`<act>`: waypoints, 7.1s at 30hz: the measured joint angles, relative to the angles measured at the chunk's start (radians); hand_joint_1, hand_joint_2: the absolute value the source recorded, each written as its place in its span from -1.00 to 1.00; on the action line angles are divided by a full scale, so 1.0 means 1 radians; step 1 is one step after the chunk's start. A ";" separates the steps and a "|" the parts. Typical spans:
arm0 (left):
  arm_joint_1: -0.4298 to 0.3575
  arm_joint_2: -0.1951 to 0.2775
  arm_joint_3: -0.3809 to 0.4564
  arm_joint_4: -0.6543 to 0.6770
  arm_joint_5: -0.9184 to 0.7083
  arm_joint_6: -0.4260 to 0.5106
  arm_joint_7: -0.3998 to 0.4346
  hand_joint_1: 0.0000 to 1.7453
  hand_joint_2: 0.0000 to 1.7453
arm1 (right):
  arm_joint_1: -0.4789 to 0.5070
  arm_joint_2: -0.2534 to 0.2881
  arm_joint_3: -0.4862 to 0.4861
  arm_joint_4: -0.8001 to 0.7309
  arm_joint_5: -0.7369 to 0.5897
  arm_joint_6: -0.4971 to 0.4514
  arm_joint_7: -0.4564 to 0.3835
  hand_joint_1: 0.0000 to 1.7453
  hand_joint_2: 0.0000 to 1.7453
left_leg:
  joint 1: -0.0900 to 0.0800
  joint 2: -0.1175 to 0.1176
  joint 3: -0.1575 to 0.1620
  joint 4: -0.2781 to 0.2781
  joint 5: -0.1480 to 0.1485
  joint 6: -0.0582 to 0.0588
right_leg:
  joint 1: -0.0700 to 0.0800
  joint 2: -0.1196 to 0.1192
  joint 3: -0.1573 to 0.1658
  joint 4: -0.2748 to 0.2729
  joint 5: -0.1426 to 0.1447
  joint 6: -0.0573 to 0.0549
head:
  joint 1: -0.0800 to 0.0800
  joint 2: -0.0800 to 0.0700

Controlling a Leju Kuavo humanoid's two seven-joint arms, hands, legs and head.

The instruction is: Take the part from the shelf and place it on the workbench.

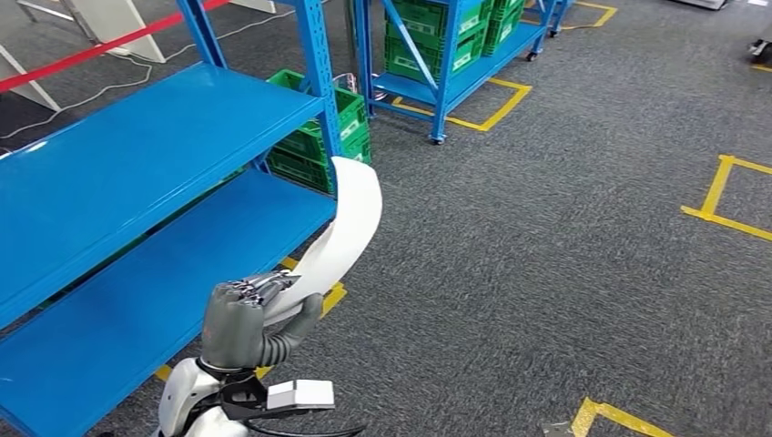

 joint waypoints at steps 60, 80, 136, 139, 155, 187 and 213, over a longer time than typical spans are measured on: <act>-0.011 0.007 -0.029 0.093 0.126 -0.020 -0.113 1.00 1.00 | 0.005 0.011 -0.010 -0.002 0.099 -0.039 -0.004 -1.00 -1.00 | -0.004 0.043 -0.098 0.072 0.057 -0.014 | 0.013 0.000 0.080 0.001 -0.081 -0.031 | 0.013 0.000; -0.021 0.013 -0.054 0.107 0.112 -0.018 -0.125 1.00 1.00 | 0.011 0.017 -0.010 -0.004 0.108 -0.036 -0.009 -1.00 -1.00 | -0.024 0.165 0.202 0.015 -0.148 -0.003 | 0.030 -0.138 -0.152 0.054 0.088 -0.047 | 0.018 0.000; -0.093 -0.001 -0.020 0.126 0.114 -0.113 -0.054 1.00 1.00 | 0.009 0.032 -0.012 -0.006 0.149 -0.023 -0.005 -1.00 -1.00 | -0.013 0.128 0.061 0.002 -0.062 0.023 | 0.007 -0.122 -0.067 0.092 -0.007 0.008 | 0.022 0.000; -0.103 -0.005 -0.016 0.126 0.108 -0.123 -0.046 1.00 1.00 | 0.007 0.033 -0.012 -0.006 0.151 -0.013 -0.004 -1.00 -1.00 | -0.013 0.131 0.078 -0.005 -0.075 0.004 | 0.018 -0.132 -0.036 0.033 -0.020 -0.012 | 0.018 0.000; -0.124 -0.013 0.001 0.126 0.092 -0.137 -0.030 1.00 1.00 | 0.005 0.034 -0.013 -0.006 0.155 0.011 -0.004 -1.00 -1.00 | -0.017 0.097 -0.186 0.000 0.120 0.003 | 0.014 -0.071 0.228 -0.020 -0.194 -0.022 | 0.005 0.000; -0.157 -0.026 0.013 0.147 0.070 -0.184 -0.027 1.00 1.00 | 0.000 0.039 -0.013 -0.008 0.173 0.031 -0.003 -1.00 -1.00 | -0.007 0.093 -0.167 0.007 0.123 0.003 | 0.008 -0.077 0.286 0.012 -0.194 -0.004 | 0.002 0.000; -0.184 -0.041 -0.031 0.179 0.024 -0.211 -0.019 1.00 1.00 | -0.005 0.037 -0.013 -0.010 0.188 0.036 -0.003 -1.00 -1.00 | -0.001 0.062 -0.099 0.030 0.062 -0.030 | -0.002 -0.018 0.128 -0.008 -0.107 -0.025 | -0.001 0.000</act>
